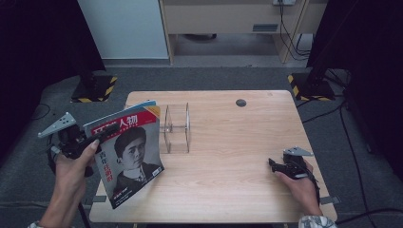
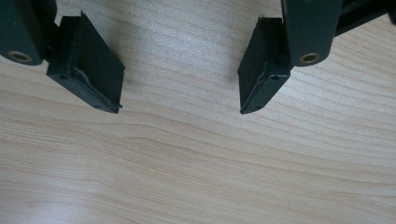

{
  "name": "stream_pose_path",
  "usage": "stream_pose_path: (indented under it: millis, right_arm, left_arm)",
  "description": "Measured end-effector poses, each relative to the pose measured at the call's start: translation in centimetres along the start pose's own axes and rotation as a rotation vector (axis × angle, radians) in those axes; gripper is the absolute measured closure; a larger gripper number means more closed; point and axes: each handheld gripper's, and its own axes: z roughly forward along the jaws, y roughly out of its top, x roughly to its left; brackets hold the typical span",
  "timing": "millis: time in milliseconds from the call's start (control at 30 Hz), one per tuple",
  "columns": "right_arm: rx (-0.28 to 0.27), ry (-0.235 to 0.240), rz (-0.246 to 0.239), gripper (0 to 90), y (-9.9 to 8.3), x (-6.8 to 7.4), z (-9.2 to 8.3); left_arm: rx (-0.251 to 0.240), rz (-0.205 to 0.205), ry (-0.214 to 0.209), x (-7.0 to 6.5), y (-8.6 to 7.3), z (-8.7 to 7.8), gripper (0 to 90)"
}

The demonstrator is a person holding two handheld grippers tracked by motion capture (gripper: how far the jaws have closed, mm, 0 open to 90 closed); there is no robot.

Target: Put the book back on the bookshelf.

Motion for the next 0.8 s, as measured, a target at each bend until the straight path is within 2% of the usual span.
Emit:
stream_pose_path:
  millis: [367, 800]
  right_arm:
    - [0.0, 0.0, 0.0, 31.2, 0.0, 0.0, 0.0]
    - [0.0, 0.0, 0.0, 31.2, 0.0, 0.0, 0.0]
  left_arm:
    - [-0.018, -0.004, 0.026, 0.7, 0.0, -1.2, 86.7]
    - [-0.024, -0.018, 0.075, 1.9, -0.2, -2.9, 86.6]
